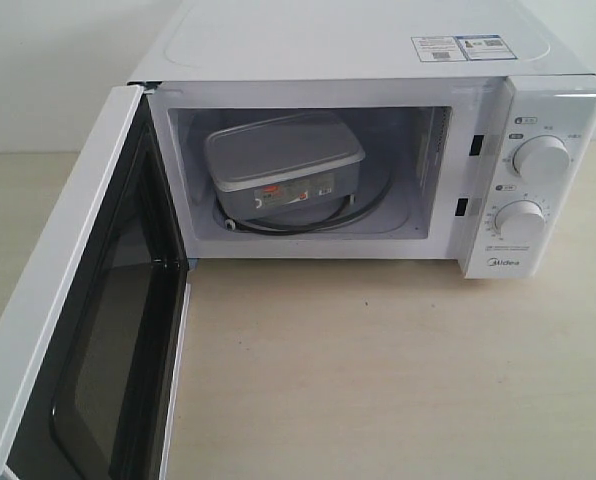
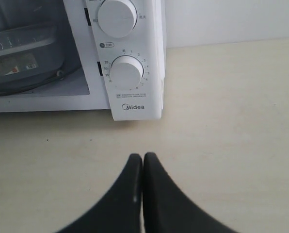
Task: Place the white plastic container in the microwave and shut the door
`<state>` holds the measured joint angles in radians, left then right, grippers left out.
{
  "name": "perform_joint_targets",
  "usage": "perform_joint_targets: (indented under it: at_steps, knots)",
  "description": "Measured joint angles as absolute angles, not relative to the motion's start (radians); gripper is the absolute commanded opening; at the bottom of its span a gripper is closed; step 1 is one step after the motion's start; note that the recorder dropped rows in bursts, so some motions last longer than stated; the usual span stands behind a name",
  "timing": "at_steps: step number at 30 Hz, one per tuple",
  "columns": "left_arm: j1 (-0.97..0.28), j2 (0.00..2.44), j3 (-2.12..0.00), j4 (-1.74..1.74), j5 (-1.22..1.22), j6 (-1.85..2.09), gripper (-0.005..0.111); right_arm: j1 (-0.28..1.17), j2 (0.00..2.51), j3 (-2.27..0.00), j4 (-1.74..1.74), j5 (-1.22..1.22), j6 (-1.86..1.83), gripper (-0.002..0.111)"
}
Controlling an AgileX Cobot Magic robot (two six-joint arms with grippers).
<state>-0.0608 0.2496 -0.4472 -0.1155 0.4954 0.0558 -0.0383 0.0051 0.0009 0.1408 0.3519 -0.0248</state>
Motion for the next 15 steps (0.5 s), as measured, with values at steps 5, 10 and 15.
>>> perform_joint_targets:
  at_steps: [5, 10, 15]
  knots:
    - [-0.061, 0.272, -0.457, -0.116, 0.461, 0.056, 0.004, -0.038, 0.005, 0.001, 0.141, 0.352, -0.025, 0.000]
    - [-0.061, 0.272, -0.458, -0.116, 0.359, 0.056, 0.004, -0.038, 0.005, 0.001, 0.141, 0.354, -0.025, 0.000]
    - [-0.061, 0.272, -0.458, -0.116, 0.331, 0.056, 0.004, -0.038, 0.005, 0.001, 0.141, 0.354, -0.025, 0.000]
